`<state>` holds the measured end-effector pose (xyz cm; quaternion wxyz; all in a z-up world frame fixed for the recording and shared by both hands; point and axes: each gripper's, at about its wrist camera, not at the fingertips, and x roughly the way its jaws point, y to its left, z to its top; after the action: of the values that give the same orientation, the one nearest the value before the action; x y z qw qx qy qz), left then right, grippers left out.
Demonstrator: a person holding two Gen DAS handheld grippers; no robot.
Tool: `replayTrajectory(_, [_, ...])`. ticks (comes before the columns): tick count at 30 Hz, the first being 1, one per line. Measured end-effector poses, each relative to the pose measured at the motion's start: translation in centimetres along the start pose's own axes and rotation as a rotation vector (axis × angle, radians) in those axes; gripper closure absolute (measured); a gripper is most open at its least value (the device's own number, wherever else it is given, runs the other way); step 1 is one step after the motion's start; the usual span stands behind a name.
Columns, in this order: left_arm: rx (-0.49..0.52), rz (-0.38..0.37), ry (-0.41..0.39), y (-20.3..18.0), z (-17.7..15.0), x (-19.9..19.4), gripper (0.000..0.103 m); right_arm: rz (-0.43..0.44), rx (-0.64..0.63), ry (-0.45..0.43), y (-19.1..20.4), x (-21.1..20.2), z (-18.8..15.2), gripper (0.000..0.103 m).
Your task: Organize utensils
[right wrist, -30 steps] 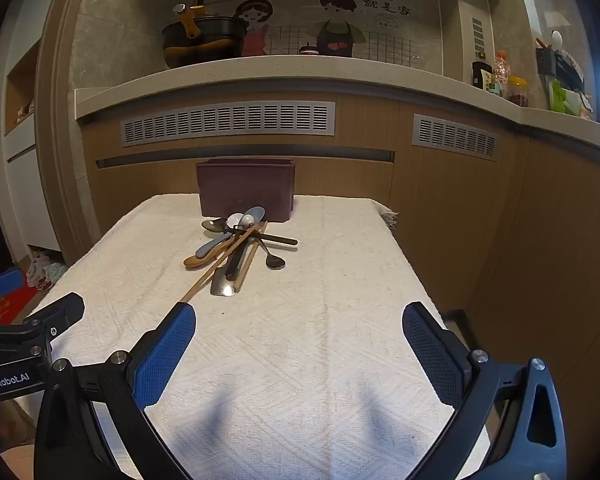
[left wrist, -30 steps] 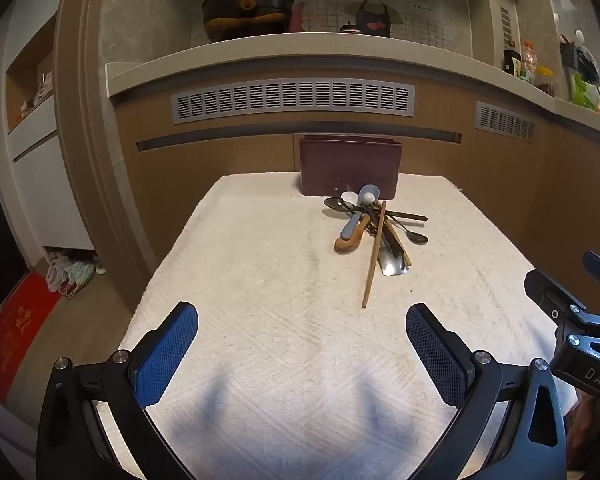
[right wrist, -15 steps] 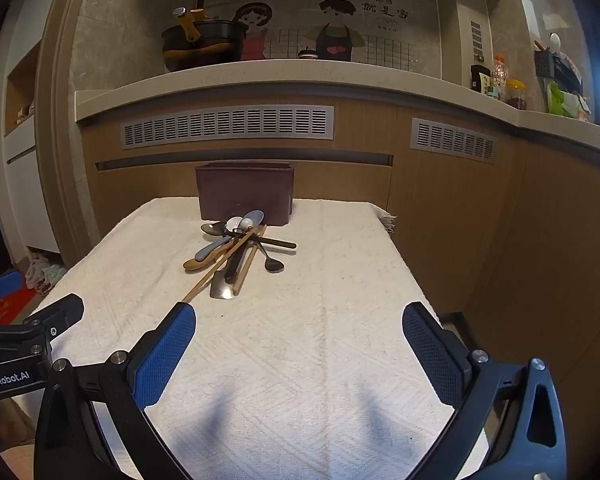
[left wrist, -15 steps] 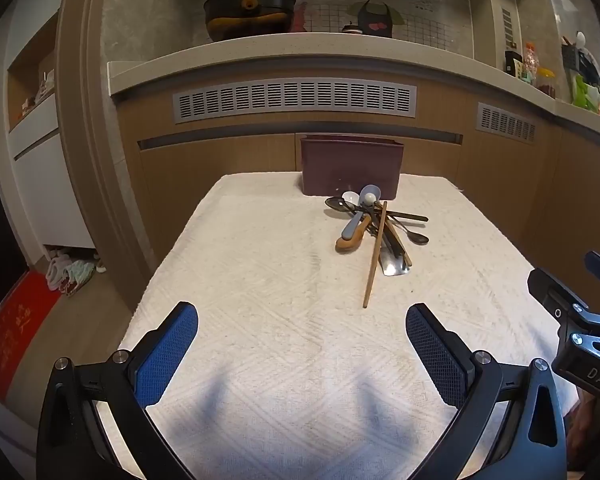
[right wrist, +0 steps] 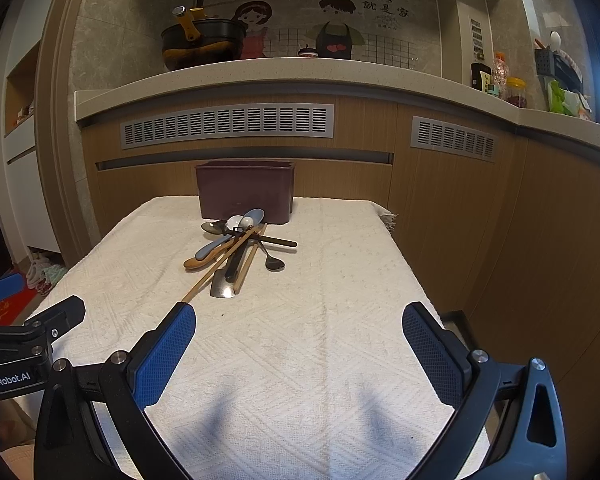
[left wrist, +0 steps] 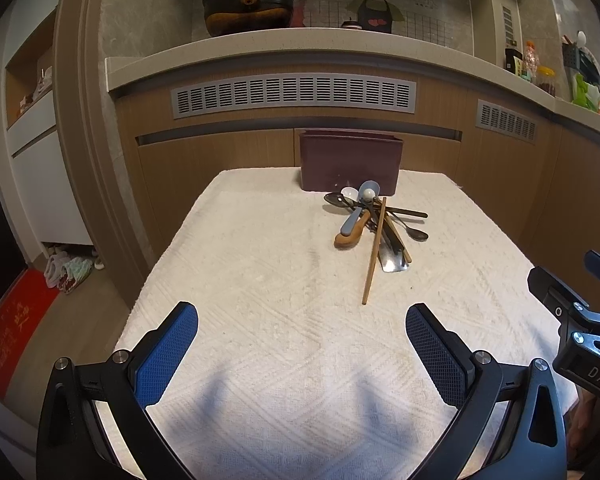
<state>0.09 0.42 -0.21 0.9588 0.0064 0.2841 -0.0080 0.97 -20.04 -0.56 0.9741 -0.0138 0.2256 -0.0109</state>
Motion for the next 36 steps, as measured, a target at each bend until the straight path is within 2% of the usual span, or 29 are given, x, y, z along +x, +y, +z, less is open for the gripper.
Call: replayTrajectory(36, [0.003, -0.004, 0.007, -0.17, -0.20, 0.28, 0.000, -0.001, 0.001, 0.006, -0.01, 0.32, -0.14, 0.000])
